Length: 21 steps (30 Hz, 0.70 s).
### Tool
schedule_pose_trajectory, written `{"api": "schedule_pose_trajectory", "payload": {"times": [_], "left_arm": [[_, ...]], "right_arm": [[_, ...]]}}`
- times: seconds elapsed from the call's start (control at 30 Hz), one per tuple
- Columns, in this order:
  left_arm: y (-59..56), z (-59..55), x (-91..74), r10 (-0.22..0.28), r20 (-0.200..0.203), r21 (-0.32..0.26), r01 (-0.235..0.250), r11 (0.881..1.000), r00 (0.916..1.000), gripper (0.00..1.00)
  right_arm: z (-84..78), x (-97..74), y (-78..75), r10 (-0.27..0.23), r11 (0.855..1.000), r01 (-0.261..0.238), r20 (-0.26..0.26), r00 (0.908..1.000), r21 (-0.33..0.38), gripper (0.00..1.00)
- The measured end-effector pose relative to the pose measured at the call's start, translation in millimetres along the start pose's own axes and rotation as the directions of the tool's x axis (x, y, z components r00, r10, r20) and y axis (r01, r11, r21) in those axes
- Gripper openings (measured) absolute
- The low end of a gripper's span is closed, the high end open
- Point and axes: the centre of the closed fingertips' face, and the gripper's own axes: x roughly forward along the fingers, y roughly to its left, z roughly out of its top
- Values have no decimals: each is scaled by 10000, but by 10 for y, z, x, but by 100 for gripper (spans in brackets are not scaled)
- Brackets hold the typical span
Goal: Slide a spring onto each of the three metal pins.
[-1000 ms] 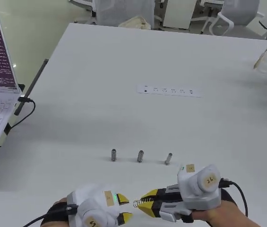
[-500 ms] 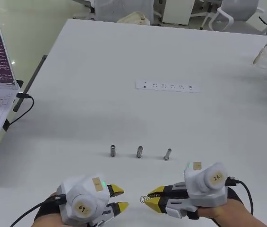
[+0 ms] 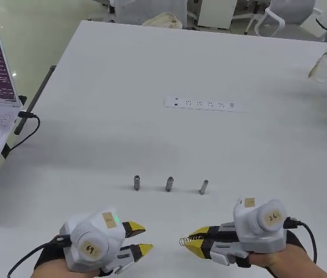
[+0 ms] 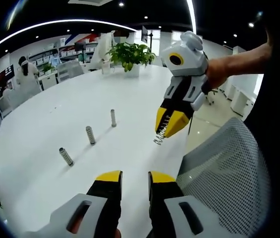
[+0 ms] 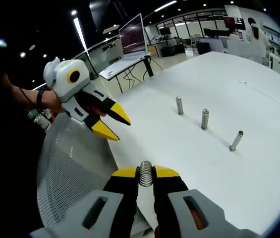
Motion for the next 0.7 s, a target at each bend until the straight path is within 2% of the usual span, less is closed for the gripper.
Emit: {"api": "schedule_pose_trajectory", "payload": {"times": [0.47, 0.7], "left_arm": [[148, -26, -125, 480, 186, -453, -471, 9979, 9987, 20], [210, -30, -194, 741, 259, -592, -725, 9956, 9969, 22]], "right_arm": [[-35, -96, -146, -418, 9990, 420, -154, 9990, 136, 9], [-51, -163, -252, -590, 9983, 590, -332, 9977, -19, 9]]}}
